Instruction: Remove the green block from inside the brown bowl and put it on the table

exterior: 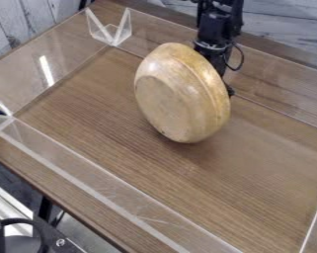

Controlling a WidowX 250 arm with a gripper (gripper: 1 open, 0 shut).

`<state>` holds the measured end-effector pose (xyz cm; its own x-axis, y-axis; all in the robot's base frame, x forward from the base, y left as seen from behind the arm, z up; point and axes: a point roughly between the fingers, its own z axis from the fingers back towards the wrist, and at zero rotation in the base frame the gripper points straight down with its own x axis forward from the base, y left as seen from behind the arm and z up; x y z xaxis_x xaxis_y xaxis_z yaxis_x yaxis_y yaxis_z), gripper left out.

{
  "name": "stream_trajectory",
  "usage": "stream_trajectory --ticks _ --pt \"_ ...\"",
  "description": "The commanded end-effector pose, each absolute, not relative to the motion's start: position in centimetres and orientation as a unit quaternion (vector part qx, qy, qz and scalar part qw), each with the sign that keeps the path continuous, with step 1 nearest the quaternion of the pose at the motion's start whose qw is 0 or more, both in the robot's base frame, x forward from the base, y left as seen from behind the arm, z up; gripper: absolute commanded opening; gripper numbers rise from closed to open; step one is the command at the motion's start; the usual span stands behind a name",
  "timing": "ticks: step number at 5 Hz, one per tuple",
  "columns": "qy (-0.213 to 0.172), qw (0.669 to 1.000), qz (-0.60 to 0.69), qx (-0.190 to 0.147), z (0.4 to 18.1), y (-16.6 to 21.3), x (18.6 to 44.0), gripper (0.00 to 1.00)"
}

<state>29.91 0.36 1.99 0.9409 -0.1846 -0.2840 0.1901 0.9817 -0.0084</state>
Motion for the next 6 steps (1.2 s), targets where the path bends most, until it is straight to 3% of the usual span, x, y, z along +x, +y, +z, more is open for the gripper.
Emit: stream_trajectory --ticks 1,6 --pt "0.145 0.984 -0.101 0.013 1.94 0.32 30.06 0.0" --pt "0.148 0.983 -0.104 0.008 2.06 0.64 30.26 0.0"
